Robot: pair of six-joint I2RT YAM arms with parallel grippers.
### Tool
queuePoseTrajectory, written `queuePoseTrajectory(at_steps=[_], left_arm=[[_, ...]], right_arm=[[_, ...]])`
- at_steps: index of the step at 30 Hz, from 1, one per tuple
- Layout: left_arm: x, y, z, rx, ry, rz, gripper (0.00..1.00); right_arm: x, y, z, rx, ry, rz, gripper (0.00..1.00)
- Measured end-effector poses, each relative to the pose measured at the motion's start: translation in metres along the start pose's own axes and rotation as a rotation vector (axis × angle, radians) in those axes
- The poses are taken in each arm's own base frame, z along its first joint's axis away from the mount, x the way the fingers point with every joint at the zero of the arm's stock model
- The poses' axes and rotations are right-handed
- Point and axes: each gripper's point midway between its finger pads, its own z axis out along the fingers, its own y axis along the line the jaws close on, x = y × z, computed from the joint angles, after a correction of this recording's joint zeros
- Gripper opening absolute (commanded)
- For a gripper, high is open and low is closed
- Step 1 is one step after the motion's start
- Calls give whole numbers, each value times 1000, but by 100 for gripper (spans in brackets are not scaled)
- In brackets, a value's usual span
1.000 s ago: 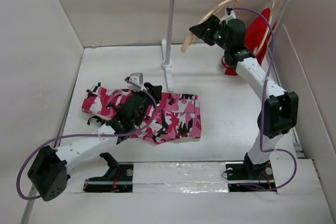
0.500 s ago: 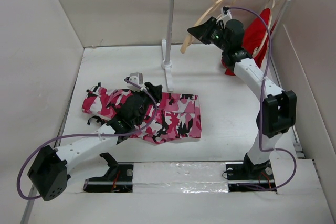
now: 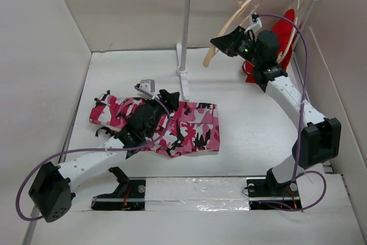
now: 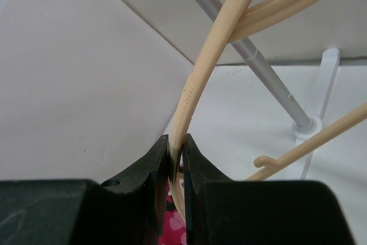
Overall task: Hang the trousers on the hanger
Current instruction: Pick up the hanger from the clothesline, then place the trousers on the hanger.
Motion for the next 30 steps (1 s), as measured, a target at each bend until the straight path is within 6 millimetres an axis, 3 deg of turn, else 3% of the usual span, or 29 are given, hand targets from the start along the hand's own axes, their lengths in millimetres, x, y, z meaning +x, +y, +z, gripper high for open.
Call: queuePoseTrajectory(at_steps=[8,13,15,19,22,26,30], left_arm=[[-16,-14,-12,82,-29,-7,50],[-22,-30,-15,145,-31,-18,61],[-19,-46,-12,173,-10,-13,63],[-6,-110,-9,263,46,19,65],[5,-145,-7,310,75,29,66],[13,-152,9,279,83,35,66],[26,-150,23,233,88,48,66]], right_arm=[[62,-32,-18,64,120,12,0],[113,-25,-47,67,225,-22,0],[131,-19,-64,54,255,-46,0],[170,-11,-102,33,317,-77,0],[204,-16,-131,40,371,-74,0],[241,-25,-162,69,436,-67,0],[256,-27,-182,74,450,-61,0]])
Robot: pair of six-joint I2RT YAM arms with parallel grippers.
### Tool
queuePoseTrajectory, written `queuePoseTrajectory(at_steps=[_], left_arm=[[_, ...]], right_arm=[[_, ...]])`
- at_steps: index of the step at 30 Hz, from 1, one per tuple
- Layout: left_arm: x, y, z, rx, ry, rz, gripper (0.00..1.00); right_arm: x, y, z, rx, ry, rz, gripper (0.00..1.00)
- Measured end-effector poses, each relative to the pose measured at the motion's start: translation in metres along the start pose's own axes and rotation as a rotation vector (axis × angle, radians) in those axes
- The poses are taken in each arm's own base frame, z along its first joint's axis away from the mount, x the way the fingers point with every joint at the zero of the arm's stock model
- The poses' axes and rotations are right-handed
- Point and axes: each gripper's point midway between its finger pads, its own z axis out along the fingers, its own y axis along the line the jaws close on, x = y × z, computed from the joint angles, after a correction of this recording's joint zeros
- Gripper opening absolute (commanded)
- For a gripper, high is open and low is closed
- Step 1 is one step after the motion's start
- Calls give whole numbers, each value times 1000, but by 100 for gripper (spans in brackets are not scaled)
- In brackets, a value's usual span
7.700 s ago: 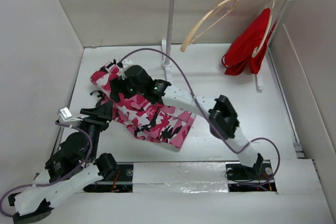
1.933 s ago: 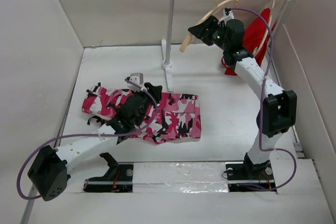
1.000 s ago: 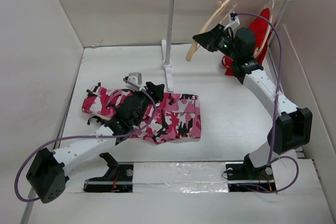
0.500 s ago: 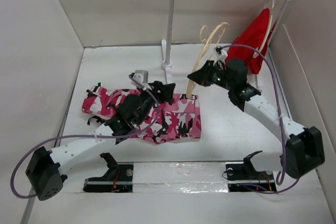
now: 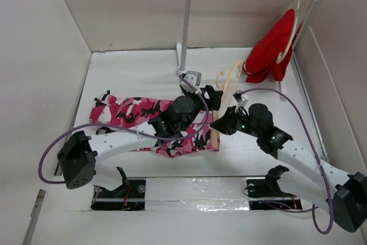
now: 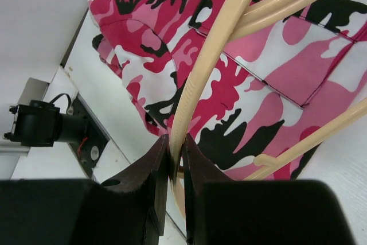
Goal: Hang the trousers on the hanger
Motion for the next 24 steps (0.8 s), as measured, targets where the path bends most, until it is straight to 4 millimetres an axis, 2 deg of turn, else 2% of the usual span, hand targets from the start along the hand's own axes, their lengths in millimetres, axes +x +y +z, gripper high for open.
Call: queuePoseTrajectory(at_steps=[8,10,13,17,19,21,22,24], left_arm=[[14,-1,38,-69,8,24,59],[20,0,41,-74,16,27,47],[25,3,45,-79,24,25,24],[39,4,50,-79,48,24,20],[44,4,52,-77,58,19,13],[46,5,53,-76,61,9,1],[46,4,53,-73,63,2,0],[49,4,53,-68,70,-15,0]], right_arm=[[7,2,-12,-10,-27,-3,0],[10,2,-14,-11,-25,-3,0],[15,0,-16,-9,-19,-2,0],[32,-8,-21,3,-11,18,0],[41,-12,-23,10,-1,28,0],[48,-16,-26,20,10,38,0],[51,-17,-27,23,12,41,2],[52,-19,-29,30,6,45,15]])
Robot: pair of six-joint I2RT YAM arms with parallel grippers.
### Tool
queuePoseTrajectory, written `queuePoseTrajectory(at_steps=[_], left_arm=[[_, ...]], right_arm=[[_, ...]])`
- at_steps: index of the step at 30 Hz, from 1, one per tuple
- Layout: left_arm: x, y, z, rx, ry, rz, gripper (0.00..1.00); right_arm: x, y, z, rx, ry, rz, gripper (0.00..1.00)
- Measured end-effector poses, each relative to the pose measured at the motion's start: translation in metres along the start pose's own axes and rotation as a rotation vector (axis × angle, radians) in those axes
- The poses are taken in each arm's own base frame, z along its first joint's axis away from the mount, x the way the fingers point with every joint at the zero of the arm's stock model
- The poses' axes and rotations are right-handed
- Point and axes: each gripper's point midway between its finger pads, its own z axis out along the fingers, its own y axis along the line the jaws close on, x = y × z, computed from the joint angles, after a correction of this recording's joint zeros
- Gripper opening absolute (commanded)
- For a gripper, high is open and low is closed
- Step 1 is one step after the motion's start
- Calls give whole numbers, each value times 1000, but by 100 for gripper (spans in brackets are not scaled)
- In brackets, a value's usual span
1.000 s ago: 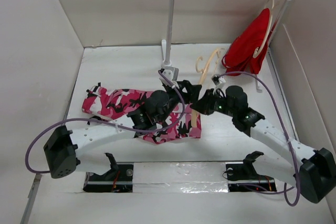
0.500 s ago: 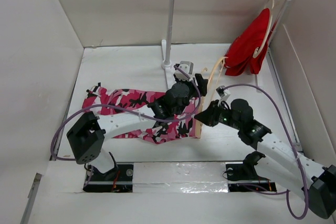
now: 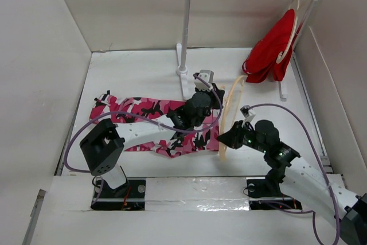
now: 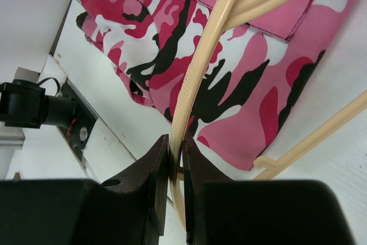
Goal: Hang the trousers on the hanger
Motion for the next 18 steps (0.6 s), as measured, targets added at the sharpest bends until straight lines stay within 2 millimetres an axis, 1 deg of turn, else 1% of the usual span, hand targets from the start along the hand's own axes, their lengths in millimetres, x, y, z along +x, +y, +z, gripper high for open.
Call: queuePoseTrajectory(at_steps=[1,4,6,7,8,9,10,11,12,13,15,17,18], left_arm=[[2,0,0,4,2,-14,0],[14,4,-3,4,11,-62,0],[26,10,-7,-5,25,-86,0],[35,13,-9,-11,39,-95,0],[44,17,-10,-20,52,-102,0],[53,20,-11,-26,66,-113,0],[62,23,-11,-33,78,-126,0],[71,25,-13,-37,92,-137,0],[79,27,-13,-43,102,-148,0],[84,29,-14,-48,110,-161,0],[90,31,-17,-54,110,-192,0],[91,32,-19,-62,89,-225,0],[91,33,-21,-70,74,-240,0]], right_arm=[[1,0,-2,2,-4,2,22],[4,0,-13,13,-16,4,22],[3,1,-21,17,-38,-1,22],[1,2,-25,19,-54,-3,23],[0,2,-27,21,-66,-3,26],[-1,2,-30,23,-77,-4,30],[-2,2,-32,29,-84,-2,44],[-1,0,-34,38,-83,1,51],[3,-5,-34,59,-72,-1,59],[4,-7,-34,68,-67,4,61],[10,-14,-35,101,-45,7,61],[10,-18,-37,128,-40,6,51],[8,-18,-38,141,-42,1,43]])
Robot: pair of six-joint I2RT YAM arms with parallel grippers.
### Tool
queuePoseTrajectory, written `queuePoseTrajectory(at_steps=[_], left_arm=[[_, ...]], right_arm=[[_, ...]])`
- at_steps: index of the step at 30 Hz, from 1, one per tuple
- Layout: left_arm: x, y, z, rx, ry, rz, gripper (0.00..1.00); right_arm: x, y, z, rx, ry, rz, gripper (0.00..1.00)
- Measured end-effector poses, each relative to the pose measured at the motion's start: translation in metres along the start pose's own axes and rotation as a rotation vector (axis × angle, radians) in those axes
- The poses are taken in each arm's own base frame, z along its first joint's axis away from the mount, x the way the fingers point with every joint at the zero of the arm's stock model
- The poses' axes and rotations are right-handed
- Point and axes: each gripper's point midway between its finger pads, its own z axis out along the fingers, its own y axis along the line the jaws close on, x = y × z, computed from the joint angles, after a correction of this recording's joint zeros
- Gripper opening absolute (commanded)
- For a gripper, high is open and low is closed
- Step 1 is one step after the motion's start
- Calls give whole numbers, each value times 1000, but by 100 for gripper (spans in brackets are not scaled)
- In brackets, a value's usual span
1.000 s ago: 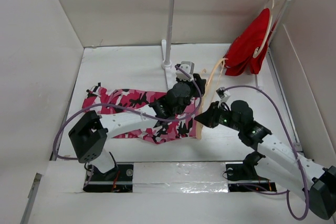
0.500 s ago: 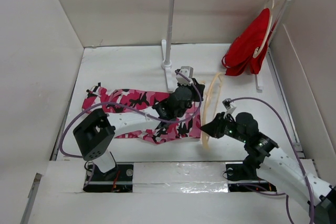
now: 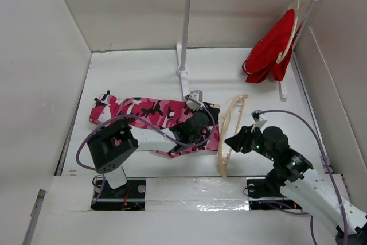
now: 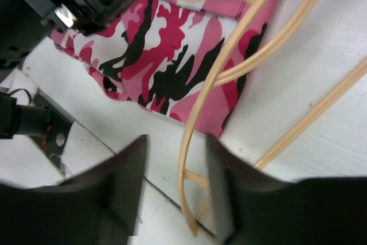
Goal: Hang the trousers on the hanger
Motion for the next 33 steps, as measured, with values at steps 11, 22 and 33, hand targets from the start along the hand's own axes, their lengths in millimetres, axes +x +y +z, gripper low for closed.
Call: queuePoseTrajectory(at_steps=[11,22,33], left_arm=[[5,19,-16,-78,-83,-51,0],[-7,51,-22,-132,-123,-74,0],[-14,68,-22,-160,-140,-83,0]], right_arm=[[-37,-25,30,168,-30,0,9],[-31,-63,67,243,-6,42,35],[4,-83,110,227,117,105,45]])
